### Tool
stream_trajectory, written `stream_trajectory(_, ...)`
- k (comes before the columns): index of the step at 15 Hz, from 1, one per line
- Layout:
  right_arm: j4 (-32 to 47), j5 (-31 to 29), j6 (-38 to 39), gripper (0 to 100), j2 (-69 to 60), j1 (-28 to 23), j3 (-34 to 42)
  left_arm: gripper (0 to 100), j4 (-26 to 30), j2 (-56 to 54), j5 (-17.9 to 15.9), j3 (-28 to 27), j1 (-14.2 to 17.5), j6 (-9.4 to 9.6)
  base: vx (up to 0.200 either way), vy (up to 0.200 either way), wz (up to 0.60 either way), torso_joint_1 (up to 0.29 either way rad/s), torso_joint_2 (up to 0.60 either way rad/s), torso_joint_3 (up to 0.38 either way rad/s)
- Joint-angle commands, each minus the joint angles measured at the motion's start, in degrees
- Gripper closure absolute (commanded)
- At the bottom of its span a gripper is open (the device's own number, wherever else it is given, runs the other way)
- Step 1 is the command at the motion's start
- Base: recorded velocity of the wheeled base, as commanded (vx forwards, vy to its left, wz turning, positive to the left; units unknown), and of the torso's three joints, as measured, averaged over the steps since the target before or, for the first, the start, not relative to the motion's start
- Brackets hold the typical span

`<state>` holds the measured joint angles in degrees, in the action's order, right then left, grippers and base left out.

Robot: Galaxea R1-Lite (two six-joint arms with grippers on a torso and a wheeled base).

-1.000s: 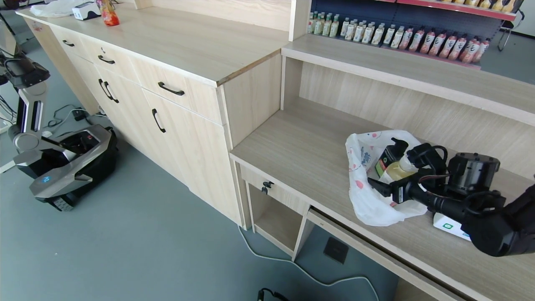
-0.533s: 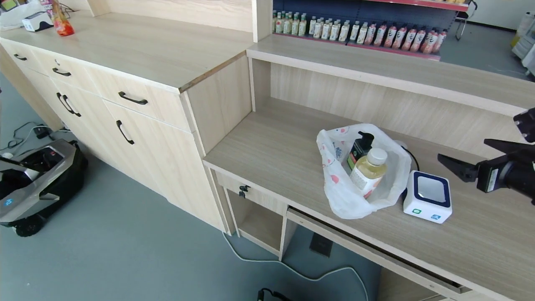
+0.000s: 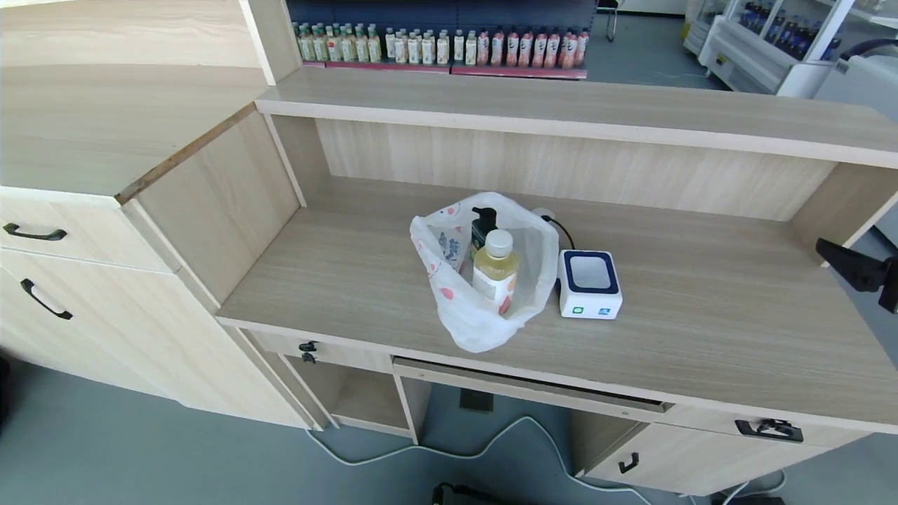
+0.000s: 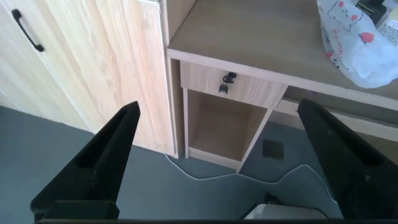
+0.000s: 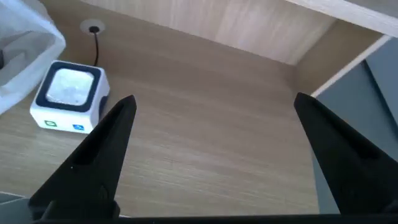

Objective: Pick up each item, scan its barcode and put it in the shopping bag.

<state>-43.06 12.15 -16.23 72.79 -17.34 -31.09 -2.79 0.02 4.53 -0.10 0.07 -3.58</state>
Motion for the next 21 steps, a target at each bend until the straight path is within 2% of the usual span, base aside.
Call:
stream_trajectory(1, 0.78, -0.29, 0.49, 0, -0.19, -3.41, 0.59, 0, -0.02, -0.02, 0.04, 0.01, 0.01, -0.02, 0.0, 0.0, -0.6, -0.002, 0.0, 0.002)
stream_trajectory(4, 4.47, -5.39, 4.01, 0, -1.33, -4.37, 0.59, 0, -0.02, -0.02, 0.04, 0.01, 0.01, -0.02, 0.0, 0.0, -0.4, 0.002, 0.0, 0.002)
stream_trajectory(9, 3.51, -5.65, 7.79, 0, -4.32, -5.34, 6.74, 0, -0.02, -0.02, 0.04, 0.01, 0.01, -0.11, 0.0, 0.0, 0.0, 0.0, 0.0, 0.0)
stream_trajectory(12, 3.42, -5.83, 12.01, 0, -12.5, -5.6, 16.41, 0, -0.02, -0.02, 0.04, 0.01, 0.01, -0.02, 0.0, 0.0, 0.0, 0.0, 0.0, 0.0)
stream_trajectory(16, 4.21, -5.83, 12.18, 0, -29.64, -2.97, 31.09, 0, -0.02, -0.02, 0.04, 0.01, 0.01, -0.02, 0.0, 0.0, 0.0, 0.0, 0.0, 0.0)
stream_trajectory(18, 15.02, -6.88, 13.33, 0, -41.24, 1.6, 31.09, 0, -0.02, -0.02, 0.04, 0.01, 0.01, -0.02, 0.0, 0.0, 0.0, 0.0, 0.0, 0.0)
stream_trajectory(21, 28.64, -13.47, 13.41, 0, -56.0, 10.74, 31.09, 0, -0.02, -0.02, 0.04, 0.01, 0.01, -0.02, 0.0, 0.0, 0.0, 0.0, 0.0, 0.0)
